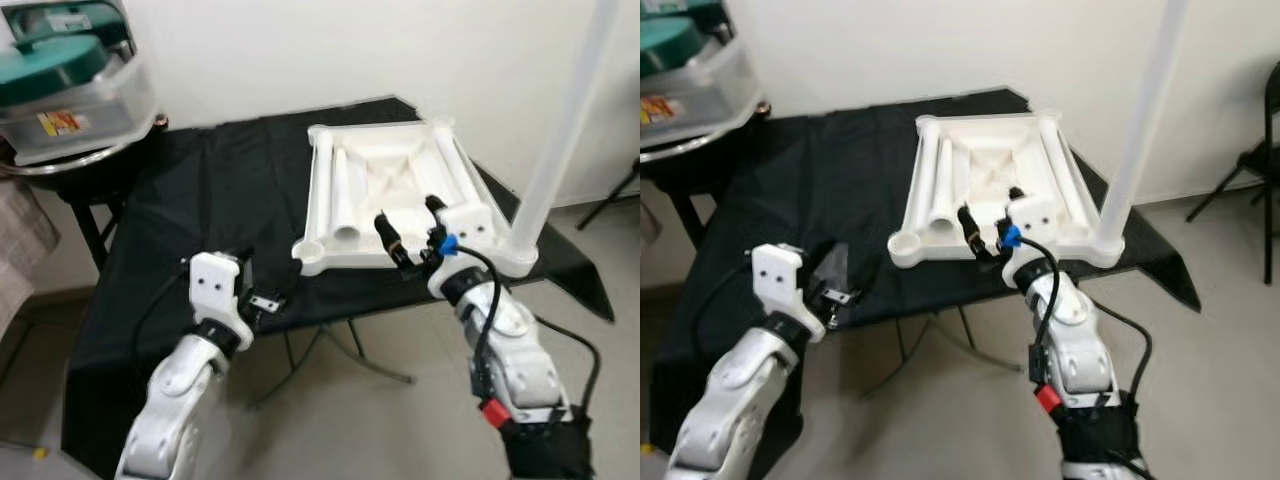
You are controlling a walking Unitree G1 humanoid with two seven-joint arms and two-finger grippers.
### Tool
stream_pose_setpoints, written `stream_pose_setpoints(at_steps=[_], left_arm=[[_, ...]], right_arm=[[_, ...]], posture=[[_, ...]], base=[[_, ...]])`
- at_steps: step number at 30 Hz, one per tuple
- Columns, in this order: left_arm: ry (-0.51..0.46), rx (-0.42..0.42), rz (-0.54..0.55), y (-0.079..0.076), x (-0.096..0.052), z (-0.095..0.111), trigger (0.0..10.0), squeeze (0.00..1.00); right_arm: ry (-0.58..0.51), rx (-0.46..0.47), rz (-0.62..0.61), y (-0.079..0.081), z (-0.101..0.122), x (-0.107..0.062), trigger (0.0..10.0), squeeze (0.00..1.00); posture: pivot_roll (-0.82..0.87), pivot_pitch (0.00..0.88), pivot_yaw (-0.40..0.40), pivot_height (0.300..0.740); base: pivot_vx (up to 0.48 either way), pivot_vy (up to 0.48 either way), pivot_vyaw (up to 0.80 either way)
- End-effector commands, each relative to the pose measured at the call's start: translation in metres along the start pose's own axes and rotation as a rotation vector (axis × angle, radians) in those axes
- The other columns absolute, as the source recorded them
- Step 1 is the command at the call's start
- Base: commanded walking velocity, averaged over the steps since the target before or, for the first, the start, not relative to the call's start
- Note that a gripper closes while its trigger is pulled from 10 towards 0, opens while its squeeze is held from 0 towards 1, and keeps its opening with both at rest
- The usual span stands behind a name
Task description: Building children table
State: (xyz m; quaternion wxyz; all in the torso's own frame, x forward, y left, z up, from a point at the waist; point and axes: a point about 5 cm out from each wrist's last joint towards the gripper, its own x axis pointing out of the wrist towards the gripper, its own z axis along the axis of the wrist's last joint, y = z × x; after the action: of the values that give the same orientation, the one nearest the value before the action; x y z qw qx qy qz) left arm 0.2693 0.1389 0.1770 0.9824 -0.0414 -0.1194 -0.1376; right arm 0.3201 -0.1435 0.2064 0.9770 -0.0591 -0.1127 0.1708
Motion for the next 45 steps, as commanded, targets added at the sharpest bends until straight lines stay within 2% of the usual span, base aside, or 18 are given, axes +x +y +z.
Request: stream_pose_setpoints(at_steps=[1, 17, 23, 24, 28, 29, 30, 32, 34, 35, 38, 40, 42, 43, 44, 45], left_arm=[[0.024, -0.005, 0.013, 0.004, -0.002, -0.004, 10.0, 0.0], [0.029, -0.034, 0.004, 0.0, 0.001, -0.001, 10.0, 0.0], [0.116, 0.008, -0.053, -0.005, 0.011, 0.006, 10.0, 0.0], [0.122, -0.003, -0.089, -0.007, 0.014, 0.012, 10.0, 1.0], [0.183, -0.031, -0.227, -0.02, 0.017, 0.026, 10.0, 1.0], [0.183, -0.031, -0.227, -0.02, 0.017, 0.026, 10.0, 1.0], [0.195, -0.065, -0.265, -0.023, 0.019, 0.036, 10.0, 1.0], [0.21, -0.087, -0.284, -0.025, 0.02, 0.043, 10.0, 1.0], [0.284, -0.144, -0.318, -0.028, 0.018, 0.046, 10.0, 1.0], [0.284, -0.144, -0.318, -0.028, 0.018, 0.046, 10.0, 1.0], [0.407, -0.228, -0.338, -0.036, 0.014, 0.044, 10.0, 1.0], [0.434, -0.257, -0.327, -0.039, 0.014, 0.043, 10.0, 1.0], [0.597, -0.21, -0.325, -0.045, 0.01, 0.029, 10.0, 1.0], [0.64, -0.206, -0.323, -0.047, 0.008, 0.025, 10.0, 1.0], [0.64, -0.206, -0.323, -0.047, 0.008, 0.025, 10.0, 1.0], [0.705, -0.205, -0.303, -0.049, 0.008, 0.019, 10.0, 0.24]], right_arm=[[-0.006, 0.01, 0.022, 0.006, 0.0, 0.001, 10.0, 0.0], [-0.008, 0.003, 0.033, 0.003, 0.003, 0.0, 10.0, 0.0], [0.052, -0.048, -0.016, -0.006, -0.007, -0.004, 10.0, 0.0], [0.068, -0.058, -0.032, -0.009, -0.01, -0.005, 10.0, 0.0], [0.102, -0.08, -0.061, -0.015, -0.016, -0.009, 10.0, 0.0], [0.102, -0.08, -0.061, -0.015, -0.016, -0.009, 10.0, 0.0], [0.11, -0.082, -0.057, -0.014, -0.018, -0.011, 10.0, 0.0], [0.12, -0.088, -0.058, -0.013, -0.019, -0.012, 10.0, 0.0], [0.154, -0.123, -0.075, -0.015, -0.024, -0.014, 10.0, 0.0], [0.154, -0.123, -0.075, -0.015, -0.024, -0.014, 10.0, 0.0], [0.232, -0.188, -0.131, -0.025, -0.035, -0.018, 10.0, 0.0], [0.262, -0.208, -0.166, -0.03, -0.038, -0.019, 10.0, 0.0], [0.3, -0.24, -0.233, -0.042, -0.042, -0.022, 10.0, 0.0], [0.312, -0.248, -0.257, -0.047, -0.042, -0.023, 10.0, 0.0], [0.312, -0.248, -0.257, -0.047, -0.042, -0.023, 10.0, 0.0], [0.322, -0.261, -0.275, -0.05, -0.043, -0.024, 10.0, 0.0]], posture=[[-0.02, 0.092, 0.04, 0.74], [-0.02, 0.094, 0.04, 0.74], [-0.02, 0.096, 0.039, 0.74], [-0.02, 0.097, 0.041, 0.74], [-0.03, 0.098, 0.045, 0.74], [-0.03, 0.098, 0.045, 0.74], [-0.03, 0.098, 0.045, 0.74], [-0.03, 0.098, 0.045, 0.74], [-0.02, 0.1, 0.051, 0.74], [-0.02, 0.1, 0.051, 0.74], [-0.02, 0.102, 0.055, 0.74], [-0.02, 0.102, 0.055, 0.74], [-0.02, 0.102, 0.058, 0.74], [-0.02, 0.102, 0.058, 0.74], [-0.02, 0.102, 0.058, 0.74], [-0.02, 0.101, 0.06, 0.74]], base=[[0.48, 0.0, 0.0], [0.443, 0.0, 0.0], [0.0, 0.0, 0.0], [0.0, 0.0, 0.0], [0.0, 0.0, 0.0], [0.0, 0.0, 0.0], [0.0, 0.0, 0.0], [0.0, 0.0, 0.0], [0.0, 0.0, 0.0], [0.0, 0.0, 0.0], [0.0, 0.0, 0.0], [0.0, 0.0, 0.0], [0.0, 0.0, 0.0], [0.0, 0.0, 0.0], [0.0, 0.0, 0.0], [0.0, 0.0, 0.0]])
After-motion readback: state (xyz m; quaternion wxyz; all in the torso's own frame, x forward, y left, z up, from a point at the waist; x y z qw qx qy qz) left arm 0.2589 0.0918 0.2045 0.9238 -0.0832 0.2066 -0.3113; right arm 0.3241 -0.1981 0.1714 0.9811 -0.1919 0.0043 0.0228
